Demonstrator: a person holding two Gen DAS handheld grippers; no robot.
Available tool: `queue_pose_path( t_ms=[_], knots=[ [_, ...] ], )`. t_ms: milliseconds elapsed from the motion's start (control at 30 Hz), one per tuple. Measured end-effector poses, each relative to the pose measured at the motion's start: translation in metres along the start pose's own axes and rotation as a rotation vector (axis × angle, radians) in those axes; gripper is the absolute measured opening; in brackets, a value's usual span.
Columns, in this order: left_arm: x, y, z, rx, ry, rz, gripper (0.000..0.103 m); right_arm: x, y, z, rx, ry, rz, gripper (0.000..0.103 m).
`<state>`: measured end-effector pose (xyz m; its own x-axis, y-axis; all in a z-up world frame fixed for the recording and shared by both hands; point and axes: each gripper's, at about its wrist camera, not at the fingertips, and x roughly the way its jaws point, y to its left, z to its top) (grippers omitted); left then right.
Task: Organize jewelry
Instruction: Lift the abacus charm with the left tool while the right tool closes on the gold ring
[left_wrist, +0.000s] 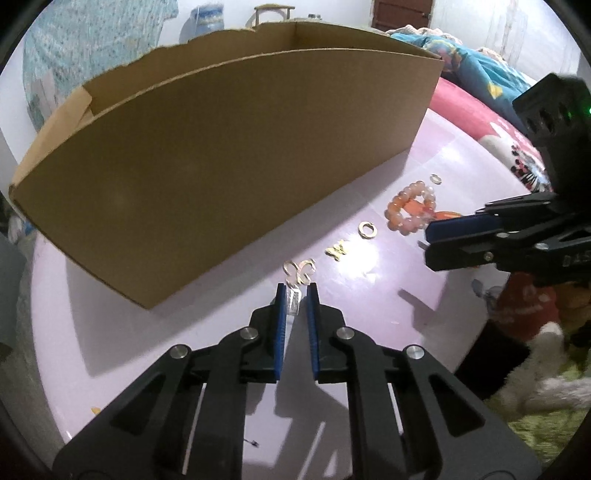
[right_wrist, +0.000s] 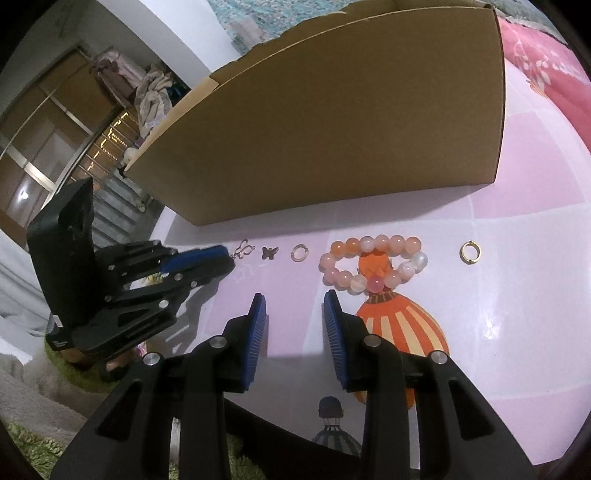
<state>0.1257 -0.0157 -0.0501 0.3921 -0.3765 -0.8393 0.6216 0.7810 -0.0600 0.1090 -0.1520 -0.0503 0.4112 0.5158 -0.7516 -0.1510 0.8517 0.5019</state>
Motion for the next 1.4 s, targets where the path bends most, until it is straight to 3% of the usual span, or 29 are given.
queue_pose_path(
  t_ms=[467, 600, 933, 1100, 1200, 1400],
  knots=[
    [0.007, 0.000, 0.009, -0.075, 0.042, -0.006, 0.010, -0.009, -0.005, -0.005, 0.000, -0.014, 0.006, 0.033],
    [0.009, -0.006, 0.010, -0.044, 0.044, 0.036, 0.005, -0.011, -0.008, -0.006, 0.004, -0.019, 0.004, 0.033],
    [0.004, -0.014, 0.000, -0.032, 0.033, 0.091, 0.004, -0.031, -0.013, -0.009, 0.001, -0.061, -0.012, 0.033],
    [0.001, -0.013, -0.006, -0.075, 0.034, 0.102, 0.004, -0.052, -0.023, -0.006, -0.007, -0.123, -0.069, 0.033],
    [0.000, -0.013, -0.009, -0.092, 0.029, 0.104, 0.004, -0.065, -0.039, -0.003, 0.006, -0.153, -0.157, 0.033],
    [0.000, -0.011, -0.011, -0.106, 0.021, 0.104, 0.004, -0.068, -0.063, 0.004, 0.013, -0.151, -0.275, 0.033]
  ],
)
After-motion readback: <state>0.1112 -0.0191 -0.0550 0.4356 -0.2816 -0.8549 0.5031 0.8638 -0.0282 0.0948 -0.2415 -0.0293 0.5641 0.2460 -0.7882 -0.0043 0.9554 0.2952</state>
